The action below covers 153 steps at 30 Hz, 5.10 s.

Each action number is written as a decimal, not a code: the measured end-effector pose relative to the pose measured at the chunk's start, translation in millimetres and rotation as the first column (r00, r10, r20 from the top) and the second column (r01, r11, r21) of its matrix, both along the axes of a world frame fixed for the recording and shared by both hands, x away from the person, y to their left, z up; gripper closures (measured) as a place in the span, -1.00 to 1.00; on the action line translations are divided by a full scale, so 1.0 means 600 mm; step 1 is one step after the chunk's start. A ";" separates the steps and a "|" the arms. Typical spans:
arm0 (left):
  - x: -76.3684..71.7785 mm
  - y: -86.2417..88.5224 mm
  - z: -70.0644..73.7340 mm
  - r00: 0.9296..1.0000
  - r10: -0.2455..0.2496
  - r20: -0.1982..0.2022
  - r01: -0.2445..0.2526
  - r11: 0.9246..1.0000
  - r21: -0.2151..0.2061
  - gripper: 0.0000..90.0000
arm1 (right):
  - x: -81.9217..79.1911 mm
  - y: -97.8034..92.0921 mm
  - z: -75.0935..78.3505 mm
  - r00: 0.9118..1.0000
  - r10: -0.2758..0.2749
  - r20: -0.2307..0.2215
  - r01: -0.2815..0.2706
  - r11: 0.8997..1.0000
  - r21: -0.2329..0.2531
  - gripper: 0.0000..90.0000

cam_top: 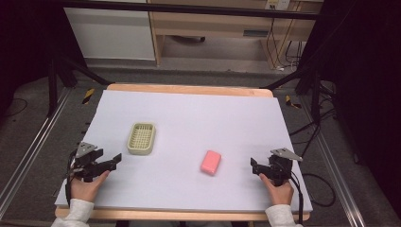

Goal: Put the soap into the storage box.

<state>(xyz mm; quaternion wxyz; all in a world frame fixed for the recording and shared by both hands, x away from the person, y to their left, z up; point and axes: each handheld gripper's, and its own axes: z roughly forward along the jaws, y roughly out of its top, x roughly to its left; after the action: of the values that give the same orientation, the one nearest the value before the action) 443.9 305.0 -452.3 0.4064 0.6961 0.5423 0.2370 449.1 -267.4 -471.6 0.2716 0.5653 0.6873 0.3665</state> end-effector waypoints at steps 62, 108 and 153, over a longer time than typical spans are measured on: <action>-0.008 -0.140 0.042 0.984 -0.174 0.029 0.174 0.985 0.017 -0.37 | -0.006 0.008 0.002 1.000 0.008 -0.001 -0.008 1.000 -0.014 -0.84; 0.045 -0.288 0.067 0.957 -0.290 0.022 0.289 0.957 0.026 -0.43 | -0.005 0.012 0.001 1.000 0.013 -0.007 -0.013 1.000 -0.016 -0.83; 0.059 -0.407 0.047 0.918 -0.394 -0.039 0.396 0.914 0.086 -0.46 | -0.008 0.014 0.004 1.000 0.014 0.006 -0.014 1.000 -0.020 -0.81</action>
<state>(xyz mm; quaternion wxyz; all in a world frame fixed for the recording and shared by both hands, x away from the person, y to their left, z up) 479.5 60.6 -424.1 0.4077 0.8118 0.3831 0.1673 444.3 -258.9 -469.3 0.2769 0.5567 0.6939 0.3631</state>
